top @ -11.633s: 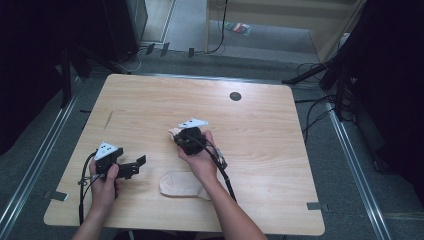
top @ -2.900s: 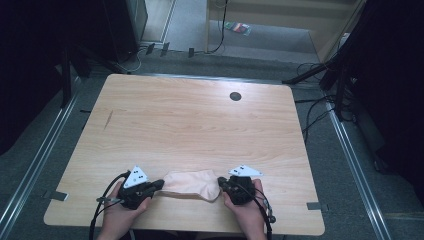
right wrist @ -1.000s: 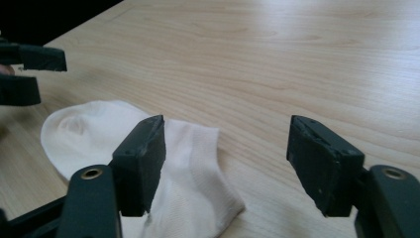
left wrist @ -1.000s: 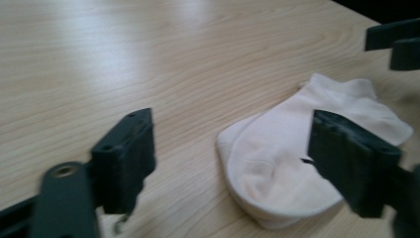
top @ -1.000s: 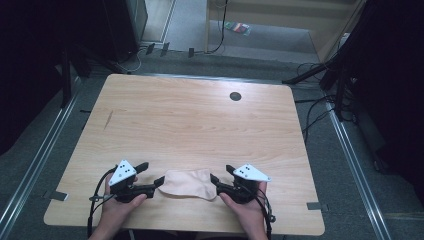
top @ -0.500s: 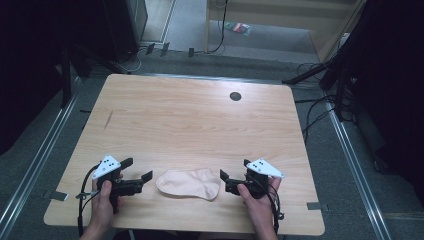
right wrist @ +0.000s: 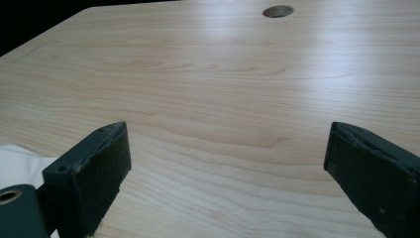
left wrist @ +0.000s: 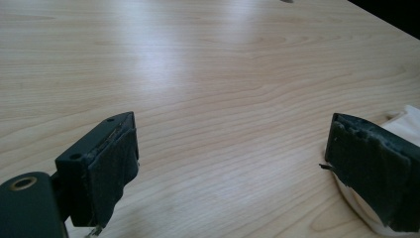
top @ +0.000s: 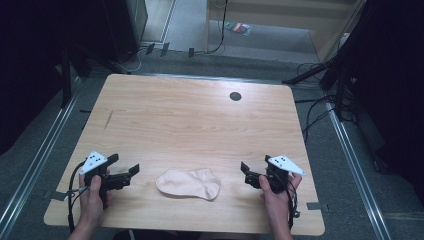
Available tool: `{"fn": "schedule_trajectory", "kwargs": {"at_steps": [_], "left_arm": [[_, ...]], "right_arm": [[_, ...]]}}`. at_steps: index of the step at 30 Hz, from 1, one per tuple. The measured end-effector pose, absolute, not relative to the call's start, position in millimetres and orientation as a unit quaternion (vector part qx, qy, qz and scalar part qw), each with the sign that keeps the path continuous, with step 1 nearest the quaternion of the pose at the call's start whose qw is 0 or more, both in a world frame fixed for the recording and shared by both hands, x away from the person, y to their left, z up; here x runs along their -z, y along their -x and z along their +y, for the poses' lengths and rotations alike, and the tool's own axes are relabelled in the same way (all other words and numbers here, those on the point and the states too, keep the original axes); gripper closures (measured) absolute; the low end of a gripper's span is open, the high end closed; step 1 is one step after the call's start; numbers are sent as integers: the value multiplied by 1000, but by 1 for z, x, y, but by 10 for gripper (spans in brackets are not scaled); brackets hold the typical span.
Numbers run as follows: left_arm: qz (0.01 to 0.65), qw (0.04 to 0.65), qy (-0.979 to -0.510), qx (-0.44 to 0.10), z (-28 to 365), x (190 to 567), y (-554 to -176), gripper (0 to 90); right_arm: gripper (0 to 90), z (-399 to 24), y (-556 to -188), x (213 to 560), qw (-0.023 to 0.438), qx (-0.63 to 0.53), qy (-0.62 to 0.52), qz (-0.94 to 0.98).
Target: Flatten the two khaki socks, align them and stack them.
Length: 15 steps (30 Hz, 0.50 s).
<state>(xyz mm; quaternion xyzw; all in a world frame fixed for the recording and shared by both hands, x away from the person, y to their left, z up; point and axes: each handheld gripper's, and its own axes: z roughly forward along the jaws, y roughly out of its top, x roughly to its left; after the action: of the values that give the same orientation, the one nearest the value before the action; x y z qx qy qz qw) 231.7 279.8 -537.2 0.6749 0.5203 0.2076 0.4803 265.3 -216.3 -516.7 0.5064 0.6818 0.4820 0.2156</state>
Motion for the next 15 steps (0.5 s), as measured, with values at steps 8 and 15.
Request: {"fn": "schedule_trajectory", "kwargs": {"at_steps": [8,15], "left_arm": [[544,474,-657,-219,303,538,-234,69],[561,463,-646,-231,325,539,-234,69]], "right_arm": [[64,-248,-267,515,240,-476,-527,662],[72,-276,-266,515,278,-453,-538,654]]}}
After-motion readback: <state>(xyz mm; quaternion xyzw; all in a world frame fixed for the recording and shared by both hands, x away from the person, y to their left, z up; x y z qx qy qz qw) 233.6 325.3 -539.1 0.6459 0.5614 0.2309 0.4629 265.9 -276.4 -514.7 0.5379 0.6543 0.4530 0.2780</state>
